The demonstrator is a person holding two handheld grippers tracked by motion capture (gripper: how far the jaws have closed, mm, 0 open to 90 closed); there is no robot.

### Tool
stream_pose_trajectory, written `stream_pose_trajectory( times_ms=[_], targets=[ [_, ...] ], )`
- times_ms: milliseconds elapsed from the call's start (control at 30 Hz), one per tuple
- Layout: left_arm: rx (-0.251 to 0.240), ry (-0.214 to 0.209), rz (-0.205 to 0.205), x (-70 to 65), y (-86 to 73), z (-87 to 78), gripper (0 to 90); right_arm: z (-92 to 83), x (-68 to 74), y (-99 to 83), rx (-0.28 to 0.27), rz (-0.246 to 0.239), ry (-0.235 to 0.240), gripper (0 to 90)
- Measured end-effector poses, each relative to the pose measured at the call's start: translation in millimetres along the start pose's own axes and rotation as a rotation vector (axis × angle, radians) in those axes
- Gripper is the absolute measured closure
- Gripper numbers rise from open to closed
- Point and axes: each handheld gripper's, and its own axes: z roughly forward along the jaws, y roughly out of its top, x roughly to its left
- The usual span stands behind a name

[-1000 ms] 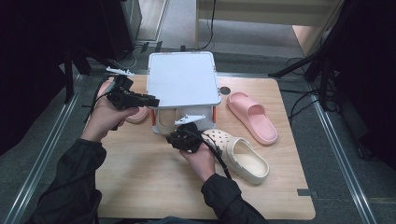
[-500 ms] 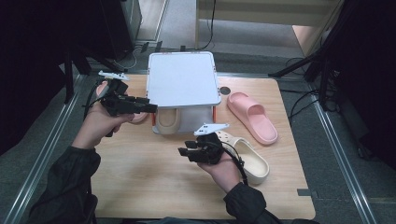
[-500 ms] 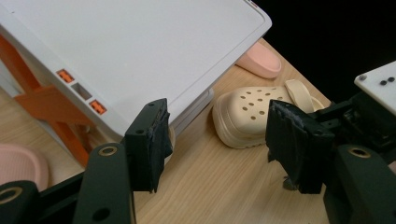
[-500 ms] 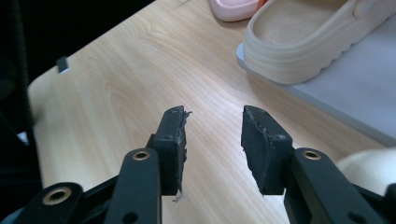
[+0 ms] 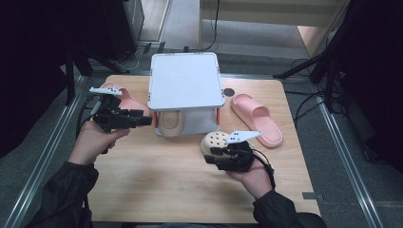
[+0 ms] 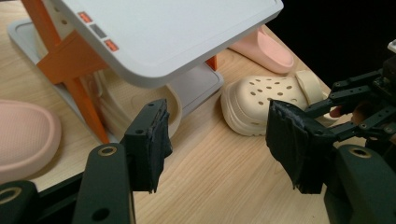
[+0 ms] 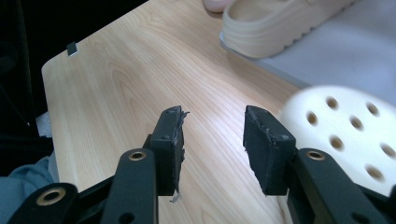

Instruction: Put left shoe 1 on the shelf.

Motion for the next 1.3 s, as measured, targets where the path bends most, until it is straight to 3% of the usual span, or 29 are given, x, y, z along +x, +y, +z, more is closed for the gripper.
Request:
stream_pose_trajectory(
  times_ms=[333, 533, 700, 800, 1067, 1167, 1300],
  targets=[
    [-0.021, 0.031, 0.003, -0.2, -23.3, 4.7, 38.7, -21.9, -11.6, -13.4, -0.019, 0.007, -0.026, 58.3],
    [-0.029, 0.002, -0.012, 1.5, -31.8, 9.7, 38.9, -28.7, -18.7, -19.7, -0.016, 0.013, -0.045, 58.3],
    [-0.018, 0.020, 0.001, 3.8, -37.8, 16.5, 38.9, -34.8, -21.6, -23.2, -0.027, 0.029, -0.057, 59.1],
    [-0.020, 0.025, 0.014, 4.5, -41.9, 22.0, 39.2, -38.9, -20.9, -24.6, -0.034, 0.015, -0.062, 59.6],
    [0.025, 0.037, 0.041, 2.0, -48.4, 34.2, 39.9, -53.9, -22.9, -30.9, -0.063, 0.020, -0.065, 61.8],
    [0.023, 0.038, 0.045, 2.8, -48.3, 35.4, 39.9, -61.5, -25.2, -35.4, -0.060, 0.027, -0.106, 60.8],
    [0.021, 0.036, 0.047, 4.1, -47.3, 37.8, 39.9, -64.5, -33.7, -41.3, -0.049, 0.085, -0.130, 59.6]
  ],
)
